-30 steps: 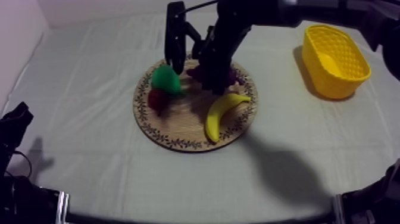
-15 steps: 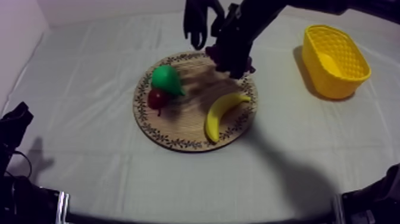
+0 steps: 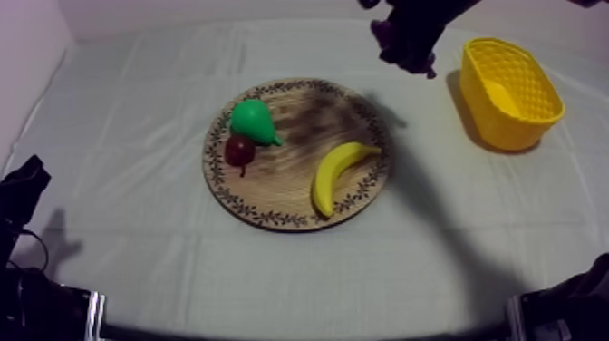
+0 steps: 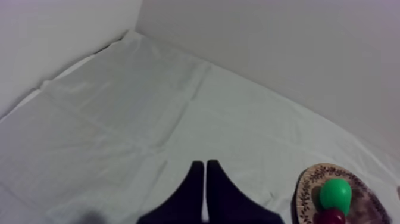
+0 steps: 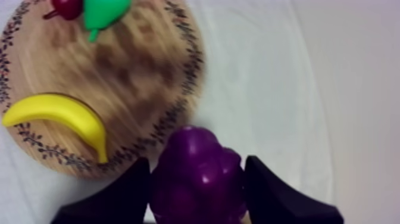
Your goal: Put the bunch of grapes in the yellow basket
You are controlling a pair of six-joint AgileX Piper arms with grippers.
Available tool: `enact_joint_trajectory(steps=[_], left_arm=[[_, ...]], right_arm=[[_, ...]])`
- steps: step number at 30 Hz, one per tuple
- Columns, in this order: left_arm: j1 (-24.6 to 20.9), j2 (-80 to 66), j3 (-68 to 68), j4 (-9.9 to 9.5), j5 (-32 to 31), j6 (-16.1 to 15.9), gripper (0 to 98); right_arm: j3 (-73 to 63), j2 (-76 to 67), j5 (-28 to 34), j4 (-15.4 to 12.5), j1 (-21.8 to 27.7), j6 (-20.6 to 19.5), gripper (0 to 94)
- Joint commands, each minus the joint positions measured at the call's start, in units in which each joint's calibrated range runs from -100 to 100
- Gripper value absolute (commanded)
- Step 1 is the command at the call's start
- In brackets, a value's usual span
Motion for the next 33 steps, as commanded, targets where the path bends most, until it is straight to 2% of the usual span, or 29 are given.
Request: enact_joint_trajectory(steps=[1,11,22,33], left_arm=[[0.0,0.0,0.0,0.00,0.0,0.0,0.1],[0.0,0.0,0.0,0.00,0.0,0.0,0.1],[0.0,0.0,0.0,0.00,0.0,0.0,0.1],[0.0,0.0,0.0,0.00,0.0,0.0,0.1]], right_arm=[[-0.1,-0.9,0.0,-0.1,2.0,0.1,39.5],[-1.6,-3.9,-0.8,-0.6,9.8,0.2,39.2],[-0.4,-4.4,-5.1,-1.2,17.5,0.6,39.4],[0.9,-0.7,-12.3,-1.7,21.5,0.2,39.6]])
